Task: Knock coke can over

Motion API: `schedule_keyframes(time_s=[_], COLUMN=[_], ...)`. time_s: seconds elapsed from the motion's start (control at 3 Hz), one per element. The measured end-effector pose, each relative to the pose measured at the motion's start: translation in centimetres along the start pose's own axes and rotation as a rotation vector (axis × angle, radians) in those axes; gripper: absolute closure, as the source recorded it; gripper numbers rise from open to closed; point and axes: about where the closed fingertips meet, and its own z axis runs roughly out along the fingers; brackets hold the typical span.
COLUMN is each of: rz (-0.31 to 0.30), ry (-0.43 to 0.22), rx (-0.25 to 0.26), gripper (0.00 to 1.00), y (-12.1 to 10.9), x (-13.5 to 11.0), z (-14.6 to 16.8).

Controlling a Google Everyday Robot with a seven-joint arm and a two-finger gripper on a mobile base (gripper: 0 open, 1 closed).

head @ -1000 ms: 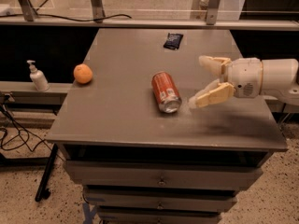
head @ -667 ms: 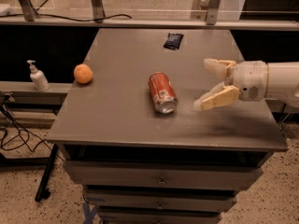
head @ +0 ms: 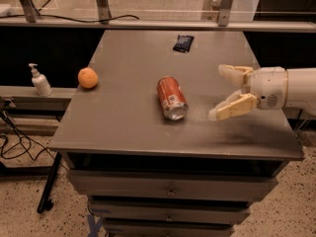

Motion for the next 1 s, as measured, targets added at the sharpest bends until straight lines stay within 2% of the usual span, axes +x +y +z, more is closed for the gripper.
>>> schedule_keyframes(time_s=[1.0], rz=[-0.004], ry=[0.029], rx=[-0.008], gripper=[0.00], y=[0.71], x=[0.66], z=[-0.55])
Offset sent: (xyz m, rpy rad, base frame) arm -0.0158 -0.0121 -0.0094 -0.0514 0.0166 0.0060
